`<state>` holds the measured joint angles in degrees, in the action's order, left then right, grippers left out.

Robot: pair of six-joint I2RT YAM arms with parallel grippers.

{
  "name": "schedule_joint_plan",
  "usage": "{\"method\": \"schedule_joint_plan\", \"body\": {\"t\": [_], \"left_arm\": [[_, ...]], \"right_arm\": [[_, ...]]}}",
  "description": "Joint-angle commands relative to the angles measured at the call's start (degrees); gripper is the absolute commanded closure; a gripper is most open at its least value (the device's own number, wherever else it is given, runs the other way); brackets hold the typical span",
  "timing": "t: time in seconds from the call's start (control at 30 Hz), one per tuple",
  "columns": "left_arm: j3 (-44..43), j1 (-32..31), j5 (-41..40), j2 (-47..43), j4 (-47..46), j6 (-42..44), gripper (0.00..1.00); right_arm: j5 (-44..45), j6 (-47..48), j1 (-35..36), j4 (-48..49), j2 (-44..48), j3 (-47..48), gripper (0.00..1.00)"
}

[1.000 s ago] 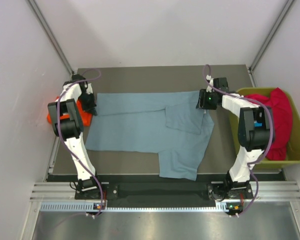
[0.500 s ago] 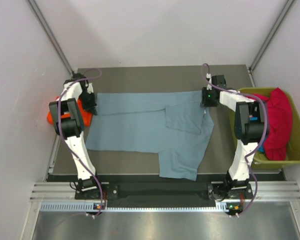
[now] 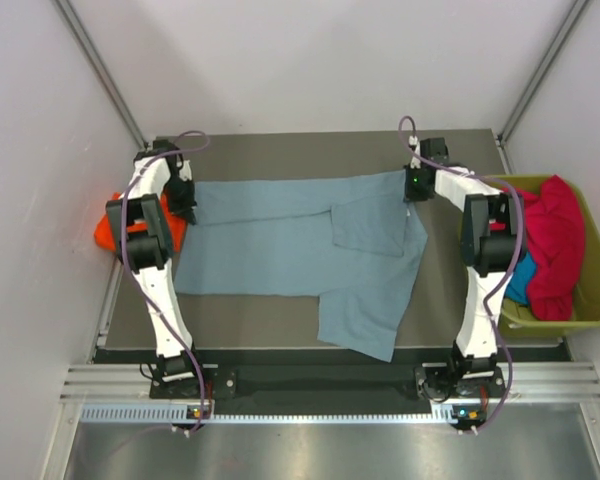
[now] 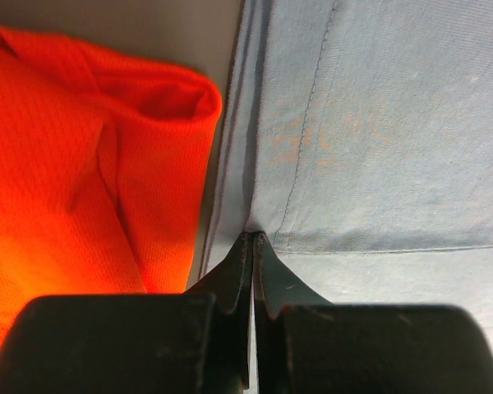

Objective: Fold and stack the t-shirts
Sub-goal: Fold the tshirt

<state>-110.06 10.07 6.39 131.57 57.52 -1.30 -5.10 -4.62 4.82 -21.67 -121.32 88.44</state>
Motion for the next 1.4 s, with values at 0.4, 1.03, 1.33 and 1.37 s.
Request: {"method": "schedule_joint_plan", "body": {"t": [0.4,1.03,1.33,1.37], "left_arm": [[-16.7,-2.5,-4.5,13.5,-9.2,3.0,1.00],[-19.7,-5.0,-4.3,8.0,-9.4,3.6,0.82],[-7.4,-5.1,2.7,-17.5,-8.6,1.4,0.59],[-5.6,-5.1,2.6,-19.1,-8.3,1.7,0.59]], "right_arm": [[3.9,2.9,-0.9,2.3,-12.3,19.7,1.00],[4.8,3.8,-0.1,4.2,-9.7,25.2,0.52],[-2.6,4.1,-0.1,2.3,11.2,17.8,0.43],[-6.5,6.0,0.2,-0.4,12.0,17.1,0.43]]}}
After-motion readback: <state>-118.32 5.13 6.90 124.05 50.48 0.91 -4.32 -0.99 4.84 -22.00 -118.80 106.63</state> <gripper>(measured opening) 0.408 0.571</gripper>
